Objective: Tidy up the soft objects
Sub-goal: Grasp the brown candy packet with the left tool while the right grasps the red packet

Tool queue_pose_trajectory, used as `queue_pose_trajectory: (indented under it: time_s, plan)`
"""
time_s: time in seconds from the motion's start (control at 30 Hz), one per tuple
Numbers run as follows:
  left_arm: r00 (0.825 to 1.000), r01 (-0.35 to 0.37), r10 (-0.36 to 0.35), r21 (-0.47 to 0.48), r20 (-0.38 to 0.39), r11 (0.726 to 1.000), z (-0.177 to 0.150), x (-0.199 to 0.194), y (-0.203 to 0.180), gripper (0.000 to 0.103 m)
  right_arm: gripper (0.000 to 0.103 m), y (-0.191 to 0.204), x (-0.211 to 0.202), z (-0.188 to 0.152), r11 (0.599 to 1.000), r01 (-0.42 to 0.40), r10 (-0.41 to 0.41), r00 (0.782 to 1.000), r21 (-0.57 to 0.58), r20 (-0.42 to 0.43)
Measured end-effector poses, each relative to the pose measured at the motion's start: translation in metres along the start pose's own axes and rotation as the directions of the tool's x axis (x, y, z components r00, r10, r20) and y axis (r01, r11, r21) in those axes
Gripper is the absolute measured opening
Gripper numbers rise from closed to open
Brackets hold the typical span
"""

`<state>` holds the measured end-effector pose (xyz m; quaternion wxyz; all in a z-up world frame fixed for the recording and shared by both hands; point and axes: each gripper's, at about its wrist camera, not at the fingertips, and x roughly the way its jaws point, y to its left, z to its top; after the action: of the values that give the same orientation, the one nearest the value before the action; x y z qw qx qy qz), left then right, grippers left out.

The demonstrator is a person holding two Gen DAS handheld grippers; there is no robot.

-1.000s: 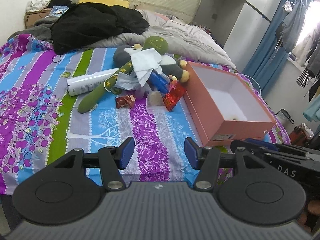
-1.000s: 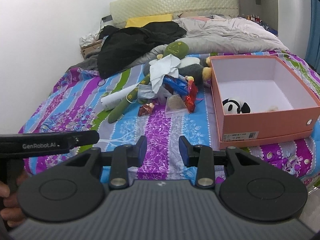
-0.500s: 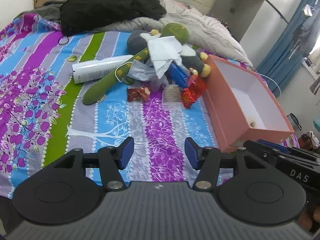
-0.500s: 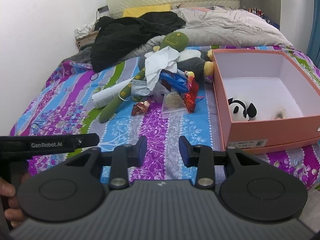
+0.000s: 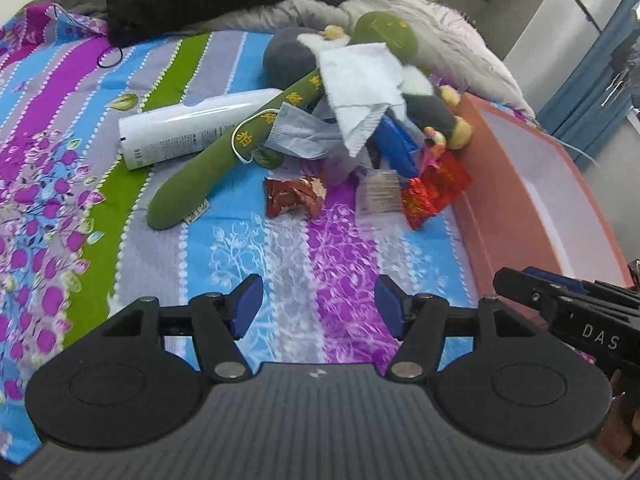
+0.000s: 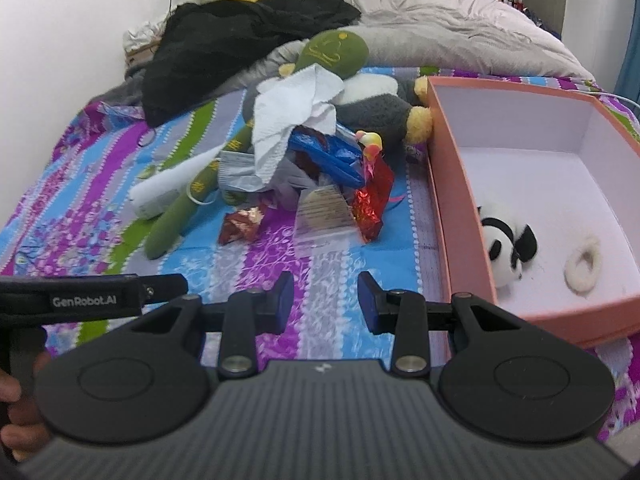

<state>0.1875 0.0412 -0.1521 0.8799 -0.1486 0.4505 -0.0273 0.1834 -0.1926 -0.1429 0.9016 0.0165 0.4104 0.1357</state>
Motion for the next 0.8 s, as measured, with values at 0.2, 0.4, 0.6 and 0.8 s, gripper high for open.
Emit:
queue_pose_trajectory:
  time_s: [0.2,0.4,0.6,0.8]
  plan:
    - [0.999,-0.012,0.012,-0.004,-0.034,1.000,0.024,0.048,0.011,0.067,0.038,-0.002,0.048,0.016,0.999,0.041,-0.042,0.999,-0.012,-0.033]
    - [0.999,-0.009,0.009,0.001,-0.044,1.000,0.046,0.090,0.017,0.067,0.038,-0.008,0.090,0.032,0.993,0.115,-0.115,0.992,-0.011,-0.053]
    - [0.999,-0.014,0.014,-0.011,-0.052,1.000,0.059,0.121,0.020,0.067,0.038,-0.016,0.121,0.039,0.983,0.185,-0.185,0.980,-0.010,-0.078]
    - [0.999,-0.028,0.028,-0.007,-0.030,1.000,0.066,0.136,0.016,0.067,0.038,-0.024,0.140,0.043,0.981,0.192,-0.191,0.979,0.013,-0.073]
